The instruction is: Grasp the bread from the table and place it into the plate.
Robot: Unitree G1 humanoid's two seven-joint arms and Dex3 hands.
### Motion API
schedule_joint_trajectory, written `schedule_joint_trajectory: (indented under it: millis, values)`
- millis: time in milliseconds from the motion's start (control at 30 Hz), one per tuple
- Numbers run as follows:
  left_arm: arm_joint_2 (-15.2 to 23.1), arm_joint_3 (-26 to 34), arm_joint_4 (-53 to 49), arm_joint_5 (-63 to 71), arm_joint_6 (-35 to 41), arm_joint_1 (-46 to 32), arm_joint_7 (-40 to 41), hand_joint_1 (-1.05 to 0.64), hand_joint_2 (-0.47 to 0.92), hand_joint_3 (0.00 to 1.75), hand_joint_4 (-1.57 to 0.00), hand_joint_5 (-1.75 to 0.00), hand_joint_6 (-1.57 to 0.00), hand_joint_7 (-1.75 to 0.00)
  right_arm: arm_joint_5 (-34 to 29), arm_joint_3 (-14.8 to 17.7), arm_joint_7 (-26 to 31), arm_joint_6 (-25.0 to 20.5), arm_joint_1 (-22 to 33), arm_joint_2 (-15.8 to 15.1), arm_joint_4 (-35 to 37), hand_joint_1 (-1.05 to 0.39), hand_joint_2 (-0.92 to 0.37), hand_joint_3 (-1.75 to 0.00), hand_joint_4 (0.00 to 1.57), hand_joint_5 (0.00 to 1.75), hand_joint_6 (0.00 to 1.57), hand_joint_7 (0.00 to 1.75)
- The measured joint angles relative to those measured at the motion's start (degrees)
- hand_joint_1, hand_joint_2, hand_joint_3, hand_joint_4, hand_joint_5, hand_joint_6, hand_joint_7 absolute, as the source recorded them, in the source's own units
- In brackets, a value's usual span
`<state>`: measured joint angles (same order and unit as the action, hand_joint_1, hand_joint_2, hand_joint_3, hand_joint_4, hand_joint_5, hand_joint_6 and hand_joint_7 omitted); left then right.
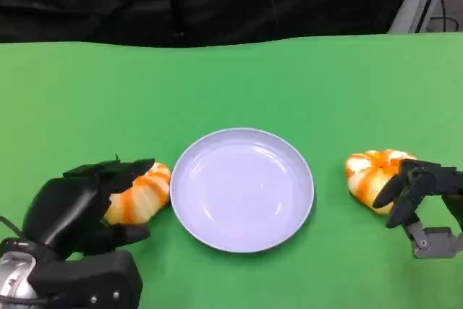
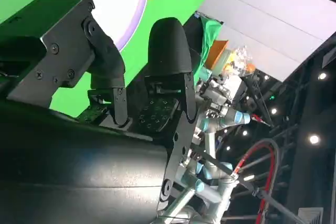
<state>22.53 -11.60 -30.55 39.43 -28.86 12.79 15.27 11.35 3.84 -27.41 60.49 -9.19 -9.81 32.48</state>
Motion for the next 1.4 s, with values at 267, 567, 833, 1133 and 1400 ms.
schedule_joint_trajectory:
  millis: [267, 567, 833, 1133, 1400]
  values:
    - [0.0, -1.3, -4.2, -0.9, 0.0, 1.3, 0.2, -0.68, 0.92, 0.13, -0.47, -0.01, -0.51, -0.02, 0.2, 0.0, -0.3, 0.0, 0.1, 0.0, 0.0, 0.26, -0.51, -1.16, 1.04, 1.18, 1.05, 1.03]
    - [0.0, -2.5, -7.1, -1.0, 0.3, 3.2, 1.0, -0.58, 0.92, 0.10, -0.49, -0.01, -0.53, -0.01, 0.3, 0.0, -0.3, 0.0, 0.1, 0.0, 0.1, 0.25, -0.50, -1.17, 1.05, 1.17, 1.05, 1.02]
    - [0.0, -3.8, -9.9, -1.2, 0.4, 4.8, 1.6, -0.13, 0.92, 0.08, -0.50, -0.01, -0.53, -0.01, 0.4, 0.0, -0.4, 0.0, 0.1, 0.0, 0.1, 0.26, -0.49, -1.17, 1.05, 1.18, 1.06, 1.03]
    - [0.2, -4.9, -12.5, -1.2, -1.0, 5.9, 3.8, 0.00, 0.92, 0.29, -0.63, -0.04, -0.64, -0.04, 0.3, 0.0, -0.3, 0.0, 0.1, 0.0, 0.1, 0.26, -0.50, -1.16, 1.04, 1.19, 1.04, 1.03]
    - [-0.4, -5.0, -16.1, -1.7, -3.2, 7.4, 8.4, -0.01, 0.92, 0.29, -0.99, -0.46, -1.07, -0.11, 0.2, 0.0, -0.2, 0.0, 0.1, 0.0, 0.1, 0.27, -0.49, -1.19, 1.05, 1.19, 1.05, 1.03]
